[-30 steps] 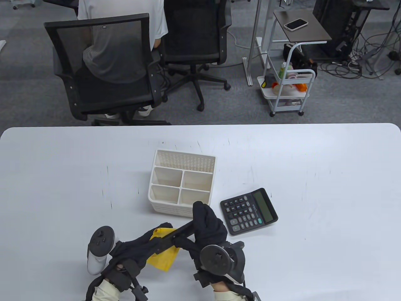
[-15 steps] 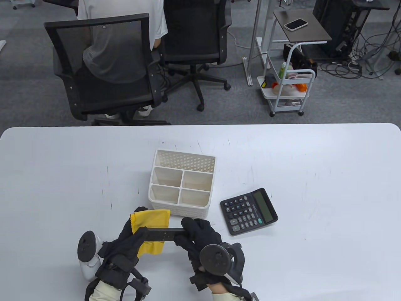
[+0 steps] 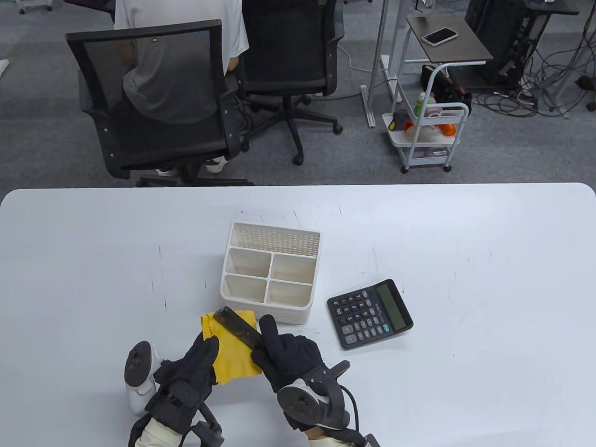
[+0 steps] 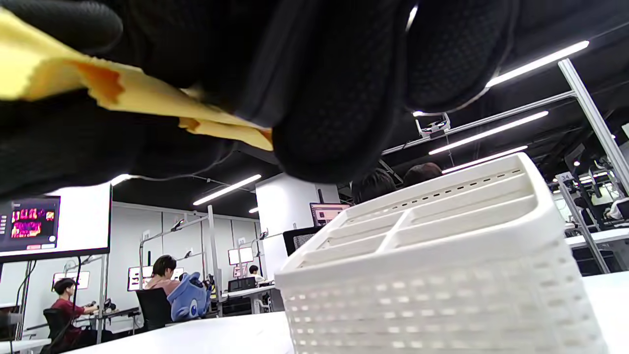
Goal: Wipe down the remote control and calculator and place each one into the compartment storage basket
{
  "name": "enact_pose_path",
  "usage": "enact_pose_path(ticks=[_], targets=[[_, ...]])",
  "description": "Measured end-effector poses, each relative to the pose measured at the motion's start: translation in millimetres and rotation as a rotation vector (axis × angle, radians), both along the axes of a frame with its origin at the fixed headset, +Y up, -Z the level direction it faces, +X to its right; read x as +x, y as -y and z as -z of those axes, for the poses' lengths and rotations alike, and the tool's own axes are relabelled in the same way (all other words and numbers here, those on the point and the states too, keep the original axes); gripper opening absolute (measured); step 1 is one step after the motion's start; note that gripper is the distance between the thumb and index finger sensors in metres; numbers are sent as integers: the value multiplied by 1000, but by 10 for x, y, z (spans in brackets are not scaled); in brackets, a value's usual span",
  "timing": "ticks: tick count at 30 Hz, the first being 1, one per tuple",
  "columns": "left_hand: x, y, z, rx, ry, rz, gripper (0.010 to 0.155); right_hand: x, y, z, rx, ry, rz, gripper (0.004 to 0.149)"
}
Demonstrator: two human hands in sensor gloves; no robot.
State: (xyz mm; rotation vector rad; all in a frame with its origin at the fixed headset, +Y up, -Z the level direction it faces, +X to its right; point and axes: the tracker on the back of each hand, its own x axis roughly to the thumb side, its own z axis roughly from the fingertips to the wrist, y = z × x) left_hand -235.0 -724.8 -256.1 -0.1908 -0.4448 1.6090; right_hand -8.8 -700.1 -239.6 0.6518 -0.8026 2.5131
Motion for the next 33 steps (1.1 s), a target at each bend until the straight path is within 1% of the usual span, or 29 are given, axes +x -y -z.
enact_pose_path(ticks=[1, 3, 6, 9, 10, 11, 13, 15, 18, 19, 21, 22, 24, 26, 27, 29, 31, 33], targets=[[5, -4, 0, 10, -21, 19, 69, 6, 9, -4, -2, -16, 12, 61], [7, 1, 5, 4, -28, -2, 69, 2, 5, -27, 13, -27, 17, 61], [-2, 6, 1, -31, -21, -75, 74, -78, 1, -108, 90, -69, -50, 62], [-9, -16, 6, 19, -39, 26, 89, -194, 0, -185, 149, -87, -135, 65], [-5, -29, 9, 38, -46, 82, 91, -222, -3, -204, 169, -88, -155, 65], [6, -40, 12, 50, -40, 122, 89, -239, -5, -212, 173, -81, -163, 65], [19, -43, 11, 44, -44, 120, 79, -227, -13, -212, 179, -55, -166, 65], [39, -22, 11, 11, -14, 49, 71, -176, -29, -185, 185, -18, -158, 65], [53, 33, 6, -25, 8, -69, 65, -109, -27, -152, 185, 12, -169, 64], [50, 42, 8, -32, 9, -81, 64, -102, -22, -150, 185, 10, -176, 64], [44, 52, 12, -29, 4, -92, 63, -108, -2, -143, 166, -38, -191, 65], [31, 48, 10, -15, -6, -94, 63, -127, 19, -136, 137, -67, -204, 66], [7, 41, 8, -7, -16, -83, 70, -150, 49, -123, 86, -90, -202, 68], [-5, 37, 11, -2, -18, -90, 77, -176, 57, -125, 68, -110, -197, 69], [-12, 21, 18, -8, -26, -88, 77, -185, 52, -131, 65, -112, -197, 69], [-31, -13, 31, 9, -42, -41, 73, -193, 49, -133, 37, -134, -203, 70], [-52, -38, 32, 27, -59, 6, 70, -192, 62, -115, -37, -165, -181, 70], [-63, -38, 27, 14, -65, 17, 69, -189, 75, -85, -122, -190, -142, 69]])
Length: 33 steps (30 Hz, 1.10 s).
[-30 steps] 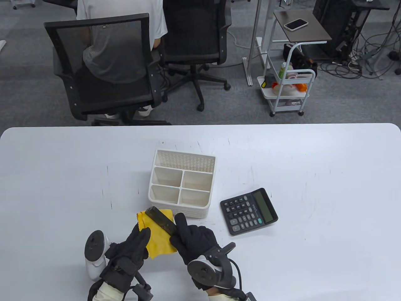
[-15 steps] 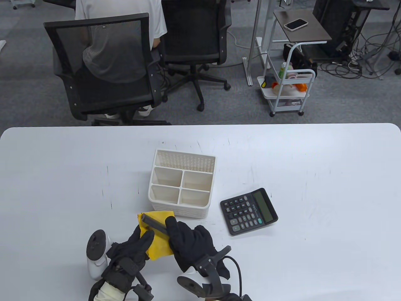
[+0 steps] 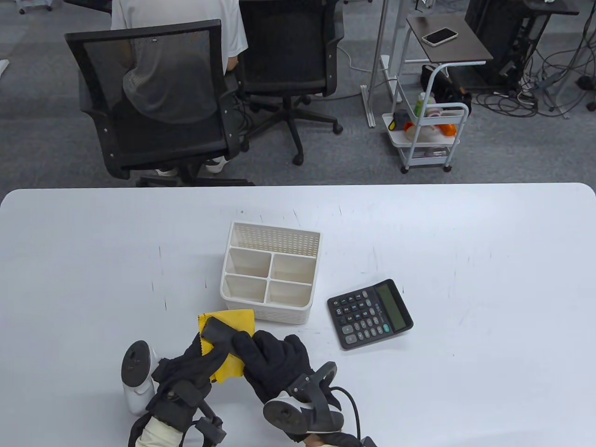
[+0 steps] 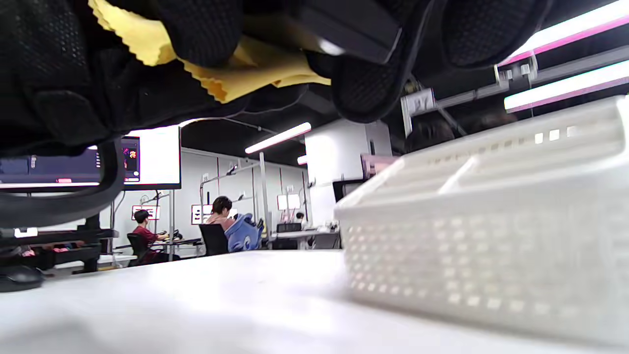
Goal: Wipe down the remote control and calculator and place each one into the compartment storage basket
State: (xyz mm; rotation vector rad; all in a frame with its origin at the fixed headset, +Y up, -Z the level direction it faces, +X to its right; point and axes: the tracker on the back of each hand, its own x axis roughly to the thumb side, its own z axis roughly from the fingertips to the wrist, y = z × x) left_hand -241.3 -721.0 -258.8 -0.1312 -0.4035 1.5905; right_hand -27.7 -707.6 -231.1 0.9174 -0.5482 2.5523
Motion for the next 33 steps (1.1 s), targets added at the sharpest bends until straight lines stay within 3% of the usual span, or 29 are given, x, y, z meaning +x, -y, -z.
enact_pose_path(ticks=[3, 10, 19, 24, 26, 29, 33], targets=[[-2, 10, 3, -9, -2, 8, 67, 19, 9, 27, -60, 21, 33, 67], [20, -26, -3, 30, 6, 46, 61, 85, -22, 47, -34, 89, 80, 68], [45, -7, -18, -5, -2, 29, 58, 130, -15, 66, -22, 144, 66, 70], [-7, -6, -28, -43, -45, 8, 56, 111, -24, -17, 39, 128, 165, 69], [-39, -11, -27, -24, -71, 15, 56, 65, -30, -45, 47, 126, 159, 70], [-36, -38, -30, -7, -11, -49, 56, -10, 14, -46, 19, 131, 101, 70], [-48, -71, -35, 11, -63, -69, 55, 17, -2, -35, 24, 131, 134, 70]])
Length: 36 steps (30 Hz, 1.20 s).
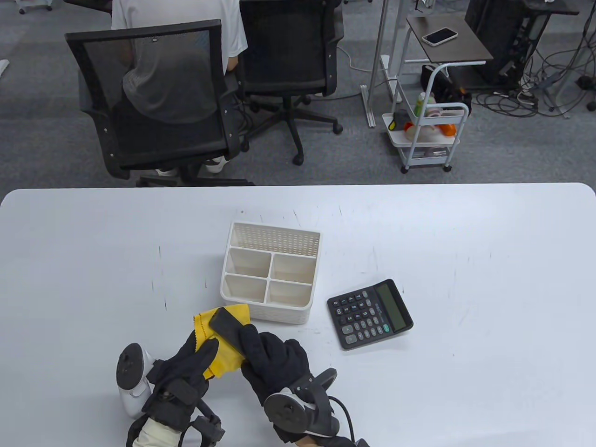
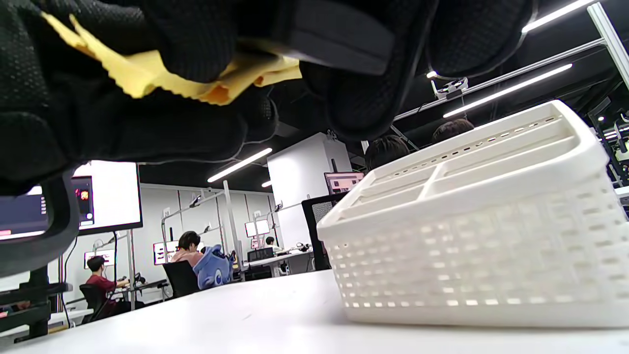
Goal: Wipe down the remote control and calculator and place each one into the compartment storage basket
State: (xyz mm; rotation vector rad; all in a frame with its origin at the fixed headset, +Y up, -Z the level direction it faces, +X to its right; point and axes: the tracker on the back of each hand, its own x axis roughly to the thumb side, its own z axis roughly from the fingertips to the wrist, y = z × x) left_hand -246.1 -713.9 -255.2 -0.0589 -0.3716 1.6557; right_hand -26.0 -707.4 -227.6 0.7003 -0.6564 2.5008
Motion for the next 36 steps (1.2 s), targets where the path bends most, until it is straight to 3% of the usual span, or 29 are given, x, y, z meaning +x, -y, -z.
enact_pose_path(ticks=[5, 10, 13, 15, 17, 19, 25, 36], targets=[[-61, -40, -6, 24, -36, -58, 54, 59, 12, 50, -12, 46, -16, 70], [-61, -22, 4, 15, -7, -50, 56, 28, 34, 12, 20, -6, 27, 69], [-10, -10, 1, 18, 51, -47, 70, -37, 33, -17, 24, -36, 8, 69], [-25, -4, -3, 2, 0, -24, 74, -50, 51, 1, -24, -75, 0, 68], [-49, 16, 4, -9, -32, 30, 73, -48, 82, 28, -128, -145, -5, 69], [-59, 28, 11, -2, -45, 63, 70, -46, 93, 38, -155, -145, -1, 69], [-67, 8, 6, 2, -52, 63, 60, -52, 48, 30, -71, -69, -41, 70], [-50, -22, -8, 73, -61, 57, 54, 9, 10, 81, -148, -52, 43, 71]])
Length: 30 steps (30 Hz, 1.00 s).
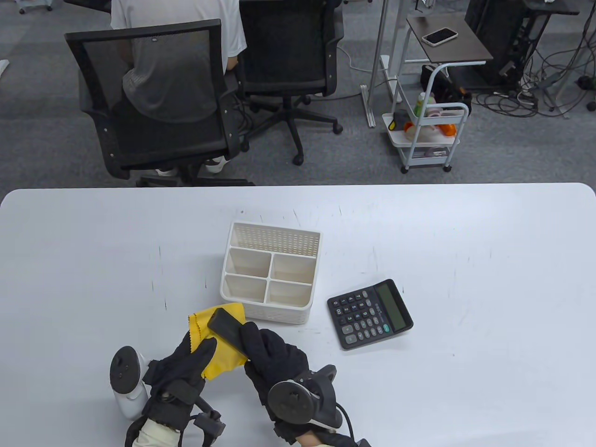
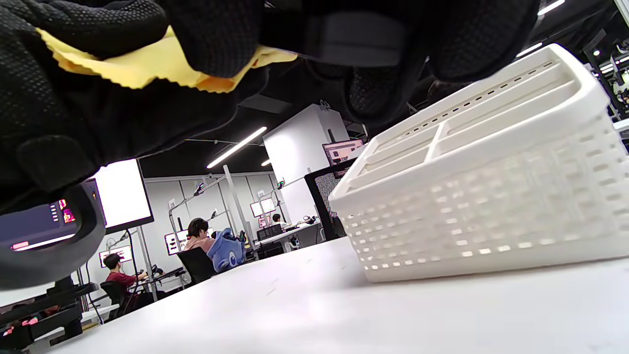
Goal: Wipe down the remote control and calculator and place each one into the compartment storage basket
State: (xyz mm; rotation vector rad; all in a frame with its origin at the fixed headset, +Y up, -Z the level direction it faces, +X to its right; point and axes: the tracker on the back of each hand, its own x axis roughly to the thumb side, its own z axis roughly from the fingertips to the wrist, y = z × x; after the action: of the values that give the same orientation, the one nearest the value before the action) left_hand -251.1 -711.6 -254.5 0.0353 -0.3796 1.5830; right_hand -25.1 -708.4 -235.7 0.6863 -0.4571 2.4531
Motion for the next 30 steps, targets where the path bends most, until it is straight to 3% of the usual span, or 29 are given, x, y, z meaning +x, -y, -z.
enact_pose_path(ticks=[6, 11, 19, 23, 27, 30], targets=[[-5, 1, -1, -3, 2, -30, 53, 44, 12, 23, 0, 19, -15, 72], [-65, 9, -4, -11, -26, -88, 53, 41, 20, -5, 70, 29, -92, 71], [-124, 1, -22, 25, -85, 41, 52, -47, -42, -136, 211, -9, -159, 64], [-129, -1, -21, 35, -91, 65, 52, -31, -63, -131, 211, 16, -158, 63], [-88, -7, -16, 40, -43, 14, 52, 26, -70, -76, 130, 68, -94, 65], [-45, 13, -17, 31, -13, -4, 52, 72, -58, -54, 107, 89, -59, 72]])
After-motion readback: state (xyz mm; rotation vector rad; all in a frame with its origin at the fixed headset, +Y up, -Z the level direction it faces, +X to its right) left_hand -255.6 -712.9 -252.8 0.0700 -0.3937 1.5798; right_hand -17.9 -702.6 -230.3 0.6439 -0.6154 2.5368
